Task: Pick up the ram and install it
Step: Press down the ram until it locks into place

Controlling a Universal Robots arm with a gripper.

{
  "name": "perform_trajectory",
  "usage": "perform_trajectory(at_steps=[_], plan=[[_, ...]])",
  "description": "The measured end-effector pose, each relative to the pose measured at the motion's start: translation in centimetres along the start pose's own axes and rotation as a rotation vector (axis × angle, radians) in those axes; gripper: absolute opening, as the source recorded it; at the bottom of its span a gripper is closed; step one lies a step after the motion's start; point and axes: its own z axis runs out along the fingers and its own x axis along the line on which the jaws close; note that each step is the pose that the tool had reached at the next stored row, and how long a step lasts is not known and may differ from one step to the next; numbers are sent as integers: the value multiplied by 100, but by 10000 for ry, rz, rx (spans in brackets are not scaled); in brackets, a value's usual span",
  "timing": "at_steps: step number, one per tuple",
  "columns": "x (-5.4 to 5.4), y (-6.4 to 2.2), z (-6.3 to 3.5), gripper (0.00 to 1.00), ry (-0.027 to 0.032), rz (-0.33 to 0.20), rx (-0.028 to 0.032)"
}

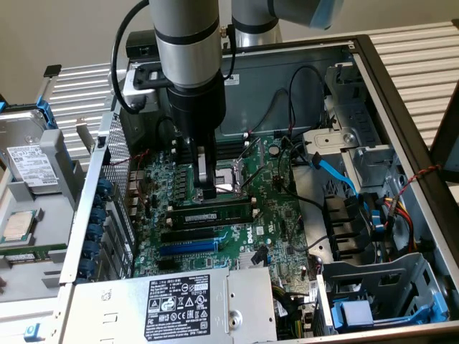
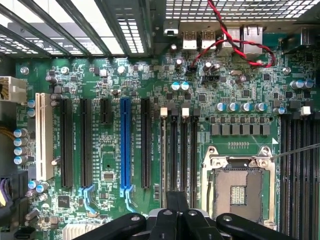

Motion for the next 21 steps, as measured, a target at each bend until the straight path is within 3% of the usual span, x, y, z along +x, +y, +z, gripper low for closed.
perform_trajectory(at_steps=[6, 14, 21], plan=[[-31, 5, 18, 10, 142, -5, 1], [64, 1, 29, 10, 144, -4, 0], [73, -1, 63, 10, 141, -5, 0]])
